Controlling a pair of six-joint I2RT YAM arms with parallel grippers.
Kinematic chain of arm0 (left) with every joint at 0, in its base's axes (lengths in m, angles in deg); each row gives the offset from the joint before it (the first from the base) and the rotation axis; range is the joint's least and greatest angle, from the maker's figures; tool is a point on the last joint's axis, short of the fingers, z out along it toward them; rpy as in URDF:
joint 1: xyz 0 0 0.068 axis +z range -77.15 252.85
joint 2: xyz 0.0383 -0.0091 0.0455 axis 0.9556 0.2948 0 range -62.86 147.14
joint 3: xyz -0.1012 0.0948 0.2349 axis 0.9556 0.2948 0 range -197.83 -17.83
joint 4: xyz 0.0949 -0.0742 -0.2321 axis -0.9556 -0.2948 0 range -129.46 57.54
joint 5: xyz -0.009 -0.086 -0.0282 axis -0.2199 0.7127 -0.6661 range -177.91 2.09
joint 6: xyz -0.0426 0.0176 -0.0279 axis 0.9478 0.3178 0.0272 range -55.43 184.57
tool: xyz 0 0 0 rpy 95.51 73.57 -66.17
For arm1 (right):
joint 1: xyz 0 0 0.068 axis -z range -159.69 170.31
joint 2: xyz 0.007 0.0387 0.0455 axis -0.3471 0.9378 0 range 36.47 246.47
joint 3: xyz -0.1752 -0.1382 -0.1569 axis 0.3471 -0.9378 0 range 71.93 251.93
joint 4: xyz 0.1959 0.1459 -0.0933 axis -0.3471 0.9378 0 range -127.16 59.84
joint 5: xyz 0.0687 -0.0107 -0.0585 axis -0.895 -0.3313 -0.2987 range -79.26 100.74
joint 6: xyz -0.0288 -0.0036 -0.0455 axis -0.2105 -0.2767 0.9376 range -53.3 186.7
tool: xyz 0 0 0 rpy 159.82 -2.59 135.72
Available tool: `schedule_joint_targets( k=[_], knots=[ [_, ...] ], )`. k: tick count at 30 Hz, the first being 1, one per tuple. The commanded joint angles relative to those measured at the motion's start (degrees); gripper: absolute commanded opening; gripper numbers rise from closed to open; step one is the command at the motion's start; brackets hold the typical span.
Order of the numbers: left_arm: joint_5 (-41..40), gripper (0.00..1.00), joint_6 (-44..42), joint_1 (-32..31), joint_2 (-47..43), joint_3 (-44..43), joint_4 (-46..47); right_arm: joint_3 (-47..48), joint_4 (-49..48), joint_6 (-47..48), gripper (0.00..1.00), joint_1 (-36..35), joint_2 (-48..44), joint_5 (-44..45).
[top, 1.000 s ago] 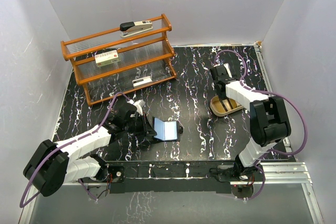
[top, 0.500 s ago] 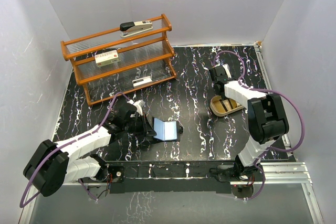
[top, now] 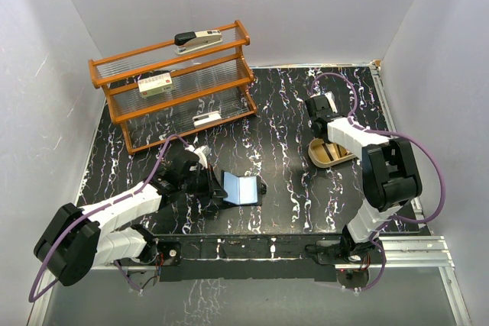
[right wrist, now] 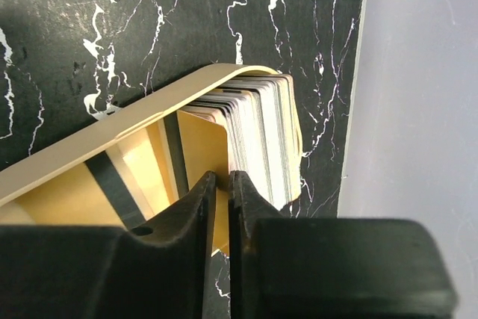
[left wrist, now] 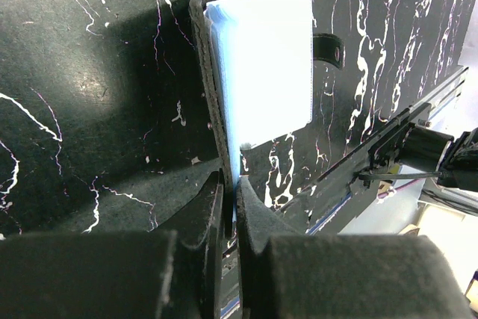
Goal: Put the credit cards into the card holder
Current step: Pick up the credit card from the storage box.
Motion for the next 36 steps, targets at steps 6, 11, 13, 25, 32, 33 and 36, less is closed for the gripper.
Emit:
schedule_joint_targets(
  k=[6, 11, 13, 25, 32, 33, 36],
  knots=[
    [1.2, 0.0, 0.1, -0.1, -1.1, -0.1, 1.7, 8.4, 4.6, -2.9, 0.0, 0.1, -1.6, -5.6],
    [0.5, 0.0, 0.5, -0.1, -0.9, -0.4, 1.2, 10.6, 9.3, -4.7, 0.0, -0.2, -2.6, -9.0],
    [1.0, 0.0, 0.6, -0.1, -0.3, -0.8, 1.3, 11.2, 10.7, -5.3, 0.0, -0.2, -4.0, -11.0],
    [2.6, 0.0, 5.3, -0.1, 2.3, -0.8, 10.4, 14.9, 11.4, -14.4, 0.0, -7.1, -16.5, -31.4],
    [-0.2, 0.08, 5.6, -0.1, 3.7, 0.4, 9.8, 11.0, 5.3, -27.2, 0.0, -21.1, -18.2, -37.5],
    [-0.7, 0.1, 5.5, -0.1, 3.6, 0.4, 9.2, 9.6, 3.3, -28.7, 0.0, -22.7, -18.2, -39.4],
    [-2.6, 0.18, 4.8, -0.1, 3.0, 0.5, 6.9, 4.7, -3.6, -34.4, 0.0, -26.7, -18.0, -42.7]
  ],
)
